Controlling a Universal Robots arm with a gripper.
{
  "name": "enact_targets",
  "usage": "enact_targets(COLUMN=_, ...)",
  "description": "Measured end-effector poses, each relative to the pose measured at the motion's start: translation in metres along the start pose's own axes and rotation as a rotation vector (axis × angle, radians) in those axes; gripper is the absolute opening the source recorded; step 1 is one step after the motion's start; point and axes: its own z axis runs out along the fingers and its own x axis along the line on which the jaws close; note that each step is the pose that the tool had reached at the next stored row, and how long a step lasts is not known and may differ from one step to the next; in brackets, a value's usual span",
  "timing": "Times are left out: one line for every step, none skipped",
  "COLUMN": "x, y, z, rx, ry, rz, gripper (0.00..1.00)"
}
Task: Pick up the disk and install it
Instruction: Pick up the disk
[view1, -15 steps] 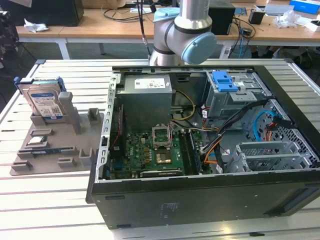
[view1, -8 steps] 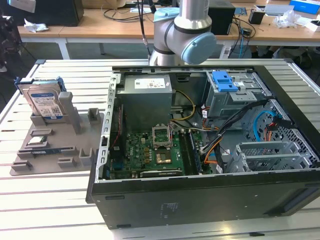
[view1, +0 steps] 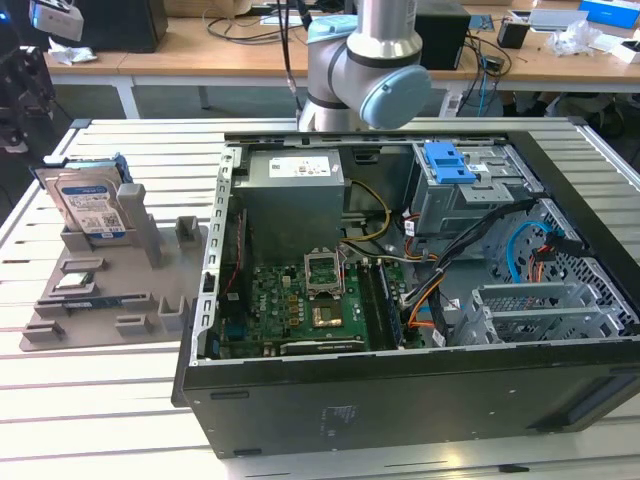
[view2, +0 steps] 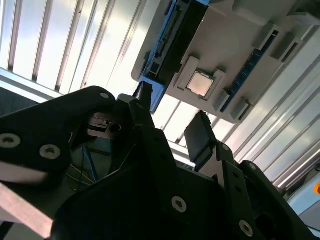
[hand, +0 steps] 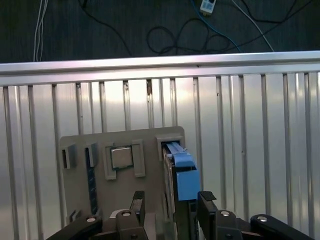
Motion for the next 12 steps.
enact_targets(x=-0.0016, y=0.0001, z=0.0025, rx=0.0002, ry=0.0002, rz=0.0, gripper=0.54)
enact_targets(x=-0.0029, y=0.0002, z=0.0044, rx=0.0002, ry=0.0003, rz=0.0, gripper=0.54)
enact_targets(x=-0.0048, y=0.0003, z=0.0072, rx=0.0001, ry=0.0005, rz=0.0, gripper=0.54)
enact_targets(x=-0.006, y=0.0004, z=0.009, rx=0.0001, ry=0.0005, rz=0.0, gripper=0.54)
enact_targets(x=-0.0071, y=0.0004, z=0.0108, rx=0.0001, ry=0.0005, rz=0.0, gripper=0.54)
enact_targets(x=-0.0085, y=0.0005, z=0.0134, rx=0.0002, ry=0.0004, rz=0.0, gripper=0.54)
enact_targets(x=-0.0094, y=0.0005, z=0.015, rx=0.0001, ry=0.0005, rz=0.0, gripper=0.54)
enact_targets(x=-0.0105, y=0.0006, z=0.0172, rx=0.0001, ry=0.0006, rz=0.0, gripper=0.54)
enact_targets(x=-0.0114, y=0.0007, z=0.0189, rx=0.0, ry=0.0006, rz=0.0, gripper=0.54)
enact_targets(x=-0.0128, y=0.0009, z=0.0223, rx=0.0001, ry=0.0006, rz=0.0, gripper=0.54)
enact_targets(x=-0.0132, y=0.0008, z=0.0251, rx=0.0001, ry=0.0007, rz=0.0, gripper=0.54)
enact_targets(x=-0.0131, y=0.0008, z=0.0272, rx=0.0001, ry=0.0007, rz=-0.001, gripper=0.54)
